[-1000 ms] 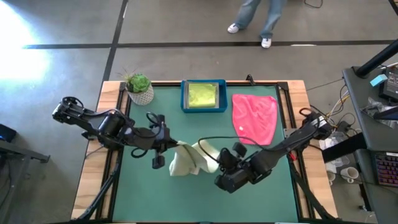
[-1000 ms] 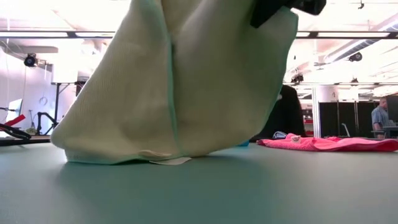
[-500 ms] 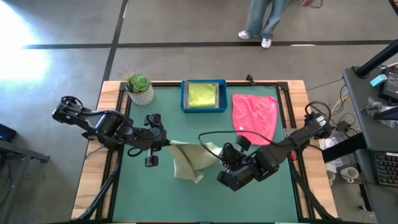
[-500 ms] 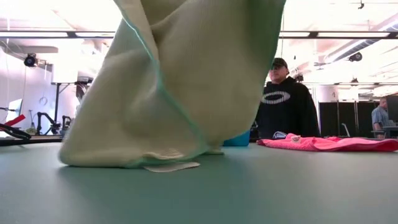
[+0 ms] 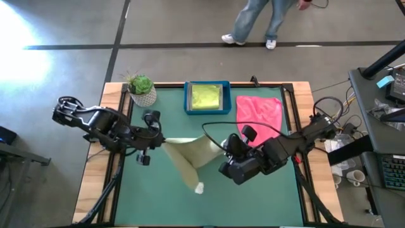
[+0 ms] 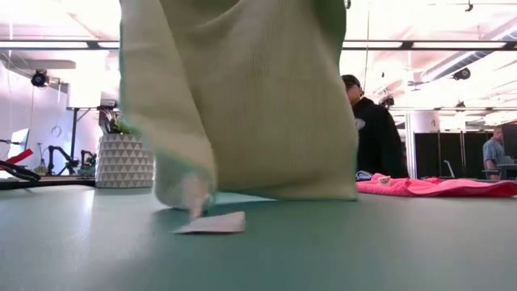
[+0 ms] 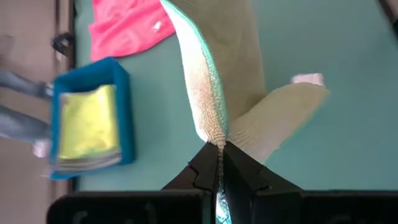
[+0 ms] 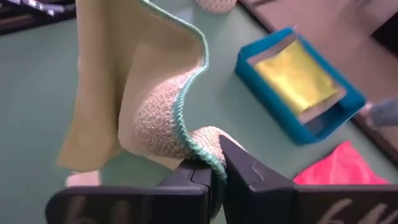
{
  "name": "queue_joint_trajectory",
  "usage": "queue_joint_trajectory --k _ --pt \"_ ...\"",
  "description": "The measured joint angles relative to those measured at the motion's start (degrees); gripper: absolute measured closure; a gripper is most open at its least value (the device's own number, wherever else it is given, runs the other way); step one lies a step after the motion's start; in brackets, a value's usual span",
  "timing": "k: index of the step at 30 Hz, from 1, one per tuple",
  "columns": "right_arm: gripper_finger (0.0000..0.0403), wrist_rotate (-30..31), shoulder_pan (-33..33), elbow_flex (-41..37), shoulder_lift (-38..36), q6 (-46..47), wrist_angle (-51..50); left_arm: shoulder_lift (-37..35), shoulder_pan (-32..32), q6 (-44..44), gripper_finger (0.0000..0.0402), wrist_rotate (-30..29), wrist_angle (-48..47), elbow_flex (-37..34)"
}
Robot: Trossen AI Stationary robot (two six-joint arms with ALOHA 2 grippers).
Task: Fold microfiber towels
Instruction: Fold the dark green microfiber cloth
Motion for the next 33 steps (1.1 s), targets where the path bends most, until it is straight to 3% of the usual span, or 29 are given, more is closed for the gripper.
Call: queue_joint_trajectory --k 12,19,26,30,33 --pt "0.0394 3.0 -4.2 3.8 0.0 -11.0 -0.2 0.0 0.0 7.0 0.04 -9.4 -6.2 4.5" --pt "0.0394 6.9 -8.1 4.0 0.0 -19.4 -0.5 0.4 0.0 12.5 0.04 -27.3 -6.2 4.7" --pt "0.0394 11.5 -11.8 6.6 0.0 -27.9 -0.6 0.7 2.2 18.5 0.04 -40.1 -4.8 4.7" --pt "0.0394 10.6 -12.0 7.8 0.0 -29.2 -0.6 0.6 2.7 16.5 0.04 -40.2 -4.7 4.6" --pt "0.0394 4.9 -11.1 7.7 0.0 -28.4 -0.5 0.6 2.3 9.7 0.04 -35.9 -4.8 4.6"
